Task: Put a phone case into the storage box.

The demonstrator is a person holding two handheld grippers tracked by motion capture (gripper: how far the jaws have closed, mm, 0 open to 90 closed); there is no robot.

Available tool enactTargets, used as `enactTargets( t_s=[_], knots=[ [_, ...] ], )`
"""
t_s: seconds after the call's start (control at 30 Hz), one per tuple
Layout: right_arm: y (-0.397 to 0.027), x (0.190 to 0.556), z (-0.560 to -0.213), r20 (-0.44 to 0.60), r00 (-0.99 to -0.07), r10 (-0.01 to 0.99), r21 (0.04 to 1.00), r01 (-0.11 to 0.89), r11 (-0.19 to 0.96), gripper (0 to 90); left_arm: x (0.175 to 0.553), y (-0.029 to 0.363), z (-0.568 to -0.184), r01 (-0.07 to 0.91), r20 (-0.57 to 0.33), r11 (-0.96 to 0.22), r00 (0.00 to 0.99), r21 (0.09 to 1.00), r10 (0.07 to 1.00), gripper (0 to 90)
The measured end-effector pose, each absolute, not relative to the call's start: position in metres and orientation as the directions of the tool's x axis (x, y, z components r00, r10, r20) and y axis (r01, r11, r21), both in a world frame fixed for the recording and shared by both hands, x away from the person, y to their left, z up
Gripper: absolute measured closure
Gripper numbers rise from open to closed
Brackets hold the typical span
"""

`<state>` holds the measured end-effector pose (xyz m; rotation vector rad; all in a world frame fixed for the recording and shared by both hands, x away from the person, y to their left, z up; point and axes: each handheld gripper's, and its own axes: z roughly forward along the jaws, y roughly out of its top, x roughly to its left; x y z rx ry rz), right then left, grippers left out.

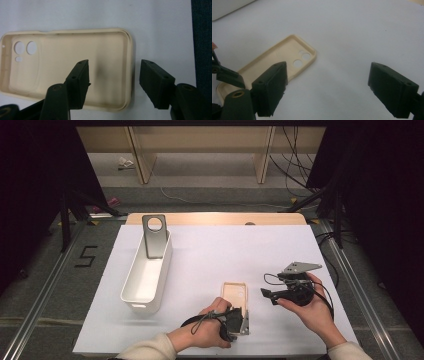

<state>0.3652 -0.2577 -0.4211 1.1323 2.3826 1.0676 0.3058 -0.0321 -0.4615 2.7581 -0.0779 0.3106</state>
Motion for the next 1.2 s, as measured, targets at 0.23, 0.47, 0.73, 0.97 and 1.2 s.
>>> enactTargets(
  t_s=[0.23, 0.47, 0.73, 0.97, 1.2],
  knots=[
    [-0.2578, 0.3654, -0.4213, 0.049, -0.648, 0.76, 0.729, 0.543, 0.416, 16.7, 0.3067, -0.0348, -0.4598, -0.129, 0.218, -0.936, 0.974, 0.328, -0.058, 48.7],
    [-0.2579, 0.3654, -0.4213, 0.051, -0.648, 0.76, 0.729, 0.543, 0.415, 16.7, 0.3045, -0.037, -0.4593, -0.131, 0.194, -0.942, 0.978, 0.31, -0.072, 57.5],
    [-0.2581, 0.3655, -0.4215, 0.052, -0.65, 0.758, 0.728, 0.544, 0.417, 16.7, 0.3013, -0.0388, -0.4594, -0.129, 0.178, -0.941, 0.981, 0.312, -0.075, 71.8],
    [-0.258, 0.3655, -0.4216, 0.051, -0.651, 0.757, 0.728, 0.543, 0.418, 16.7, 0.3001, -0.0386, -0.4593, -0.114, 0.18, -0.944, 0.982, 0.309, -0.059, 83.5],
    [-0.258, 0.3654, -0.4216, 0.051, -0.651, 0.757, 0.728, 0.543, 0.418, 16.8, 0.298, -0.0392, -0.4596, -0.115, 0.188, -0.948, 0.98, 0.296, -0.06, 83.2]
  ],
)
